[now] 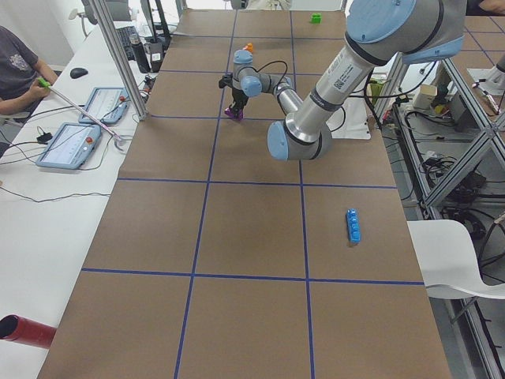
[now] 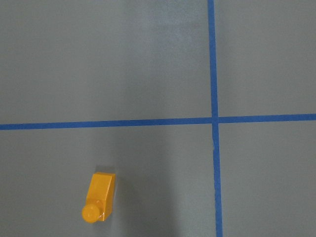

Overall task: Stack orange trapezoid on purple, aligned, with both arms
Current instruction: 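Carry the purple block with the left gripper toward the table center, then release the purple block with the left gripper while the right gripper descends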

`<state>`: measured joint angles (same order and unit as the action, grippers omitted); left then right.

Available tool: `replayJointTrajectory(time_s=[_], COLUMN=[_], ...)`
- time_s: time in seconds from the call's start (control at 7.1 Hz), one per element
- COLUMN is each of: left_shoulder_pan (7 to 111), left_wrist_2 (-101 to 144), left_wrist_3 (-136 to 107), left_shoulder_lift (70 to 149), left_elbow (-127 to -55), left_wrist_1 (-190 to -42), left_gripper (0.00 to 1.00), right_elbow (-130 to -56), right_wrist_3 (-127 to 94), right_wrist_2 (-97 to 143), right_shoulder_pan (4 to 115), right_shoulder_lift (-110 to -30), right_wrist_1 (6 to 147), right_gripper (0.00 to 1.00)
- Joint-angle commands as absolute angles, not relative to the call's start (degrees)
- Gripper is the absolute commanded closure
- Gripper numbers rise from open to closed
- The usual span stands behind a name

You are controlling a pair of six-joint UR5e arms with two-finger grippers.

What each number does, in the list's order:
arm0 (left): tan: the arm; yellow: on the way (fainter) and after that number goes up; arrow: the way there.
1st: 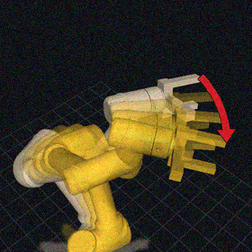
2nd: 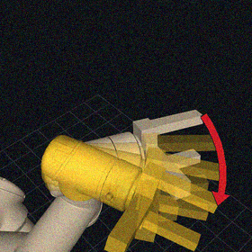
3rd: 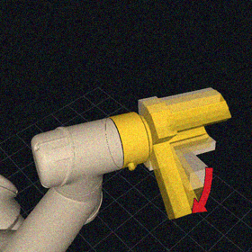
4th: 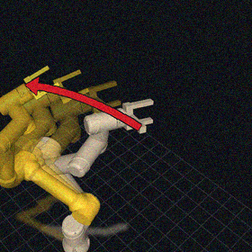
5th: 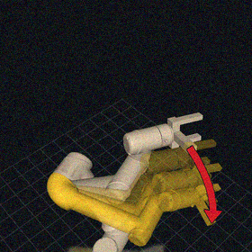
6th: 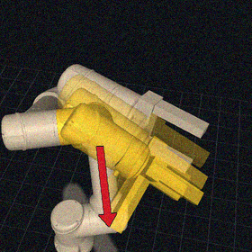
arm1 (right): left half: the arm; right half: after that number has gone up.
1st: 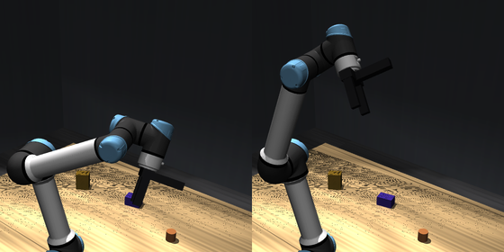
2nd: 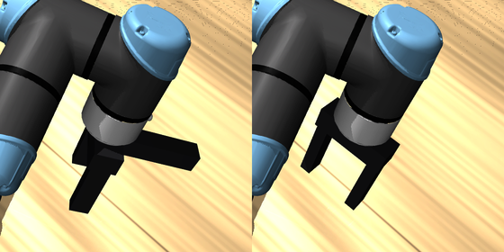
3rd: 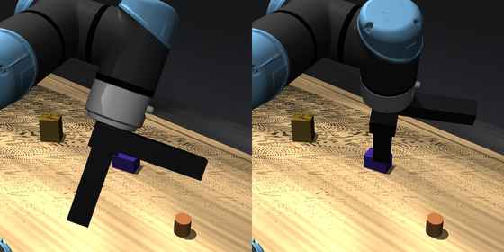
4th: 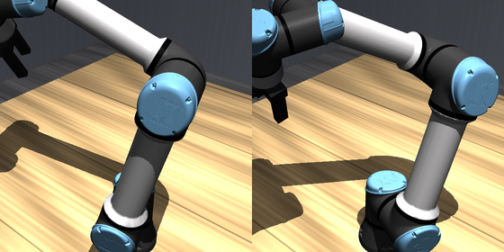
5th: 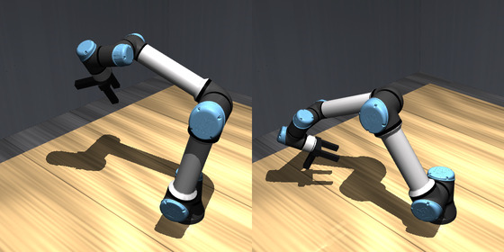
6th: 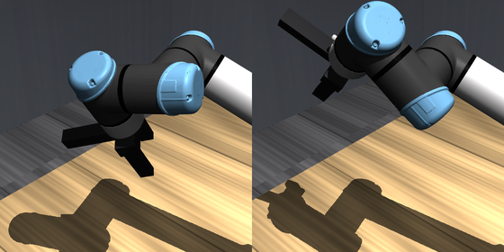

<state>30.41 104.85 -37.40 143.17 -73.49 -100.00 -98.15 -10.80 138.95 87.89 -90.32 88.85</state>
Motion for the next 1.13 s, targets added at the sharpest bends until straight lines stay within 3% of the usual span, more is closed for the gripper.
replayJointTrajectory(time_s=[0.0, 0.14, 0.28, 0.7, 0.99], left_shoulder_pan=[30.41, 30.58, 30.5, 36.19, 41.91], left_wrist_2=[104.85, 104.85, 104.85, 108.6, 115.48], left_wrist_3=[-37.35, -37.88, -38.32, -38.41, -38.32], left_shoulder_lift=[143.17, 143.17, 143.17, 143.88, 143.35], left_elbow=[-72.86, -72.77, -72.69, -74.7, -82.21], left_wrist_1=[-100.98, -101.16, -102.38, -101.43, -92.97], left_gripper=[0.86, 0.15, 0.0, 0.0, 0.0], right_elbow=[-98.17, -98.17, -98.26, -101.58, -101.52], right_wrist_3=[-10.81, -10.81, -10.72, -21.03, -39.11], right_wrist_2=[139.04, 139.04, 138.87, 136.17, 127.04], right_shoulder_pan=[87.89, 87.8, 87.28, 79.59, 68.7], right_shoulder_lift=[-90.26, -90.26, -90.18, -88.6, -89.73], right_wrist_1=[88.86, 88.77, 88.16, 85.45, 69.95], right_gripper=[0.0, 0.0, 0.0, 0.0, 0.0])
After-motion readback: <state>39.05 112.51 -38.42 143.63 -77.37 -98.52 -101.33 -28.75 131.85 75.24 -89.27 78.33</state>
